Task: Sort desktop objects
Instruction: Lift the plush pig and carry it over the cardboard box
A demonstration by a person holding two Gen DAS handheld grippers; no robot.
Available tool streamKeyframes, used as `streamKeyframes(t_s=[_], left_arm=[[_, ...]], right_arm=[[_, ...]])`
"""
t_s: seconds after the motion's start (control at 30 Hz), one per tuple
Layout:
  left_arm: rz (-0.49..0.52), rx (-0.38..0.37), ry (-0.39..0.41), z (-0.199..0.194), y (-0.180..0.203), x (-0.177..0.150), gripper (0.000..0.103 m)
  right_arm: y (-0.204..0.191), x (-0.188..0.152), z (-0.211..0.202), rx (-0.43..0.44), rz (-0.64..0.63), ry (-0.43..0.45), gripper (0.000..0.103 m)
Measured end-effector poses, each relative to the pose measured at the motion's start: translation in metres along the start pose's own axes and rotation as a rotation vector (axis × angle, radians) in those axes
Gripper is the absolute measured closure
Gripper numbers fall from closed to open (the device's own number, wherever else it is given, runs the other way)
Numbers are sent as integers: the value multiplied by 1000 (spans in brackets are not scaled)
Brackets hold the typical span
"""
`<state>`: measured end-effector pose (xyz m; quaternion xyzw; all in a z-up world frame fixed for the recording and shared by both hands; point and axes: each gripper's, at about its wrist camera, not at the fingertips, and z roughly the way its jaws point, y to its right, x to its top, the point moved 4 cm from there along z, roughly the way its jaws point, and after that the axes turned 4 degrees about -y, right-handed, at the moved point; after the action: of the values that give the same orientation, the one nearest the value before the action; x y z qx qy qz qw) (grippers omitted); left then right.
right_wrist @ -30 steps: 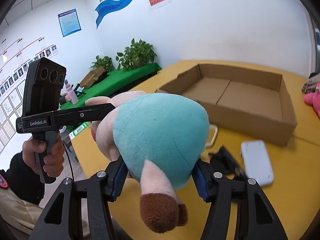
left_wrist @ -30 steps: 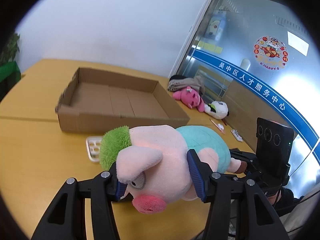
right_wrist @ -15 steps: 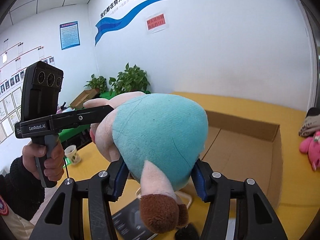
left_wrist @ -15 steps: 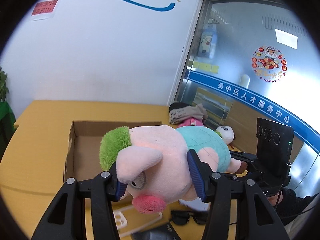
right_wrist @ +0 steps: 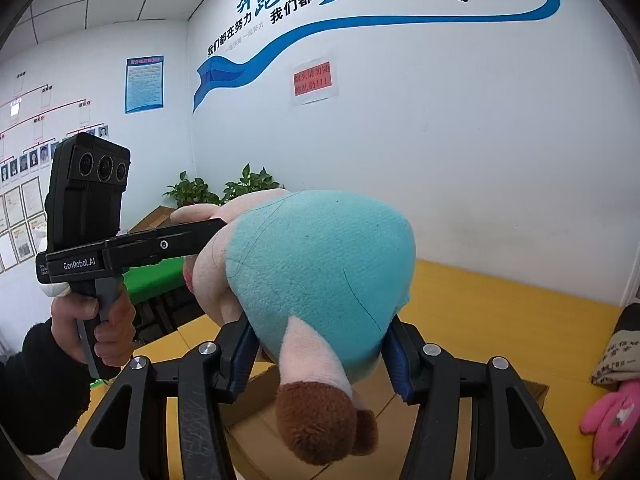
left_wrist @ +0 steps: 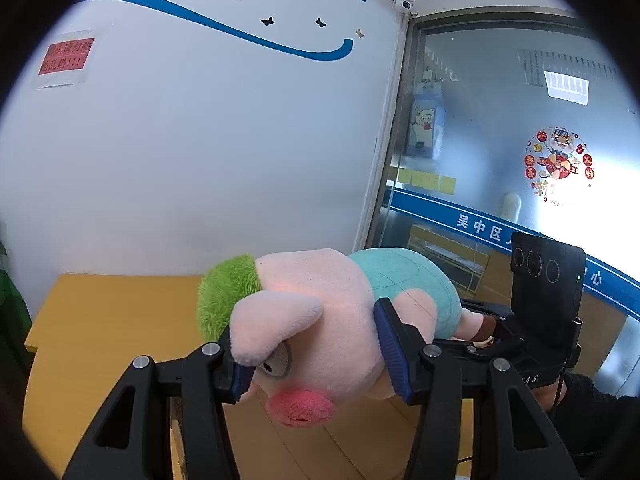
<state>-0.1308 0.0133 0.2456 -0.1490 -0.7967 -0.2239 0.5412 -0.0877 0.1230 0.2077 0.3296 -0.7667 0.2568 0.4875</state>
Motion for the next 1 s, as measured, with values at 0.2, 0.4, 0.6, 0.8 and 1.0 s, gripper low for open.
streamKeyframes(t_s=[0.2,0.4,0.6,0.8,1.0], left_arm=[[-26,22,-17,39,-46,10,51],[-107,45,-138,107,-104,-32,51],[-206,70,-301,173,-154,-103,51],[-281,150,-412,215,-188,-149,51],[-274,238,-456,213,-187,-151,46]], right_arm=[[36,20,61,30,19,-23,43],[81,-18,143,73,126,-101,43],[118,-86,220,92,243,-219,43],[137,-139,285,67,323,-312,39],[129,-166,321,-5,275,-453,22]])
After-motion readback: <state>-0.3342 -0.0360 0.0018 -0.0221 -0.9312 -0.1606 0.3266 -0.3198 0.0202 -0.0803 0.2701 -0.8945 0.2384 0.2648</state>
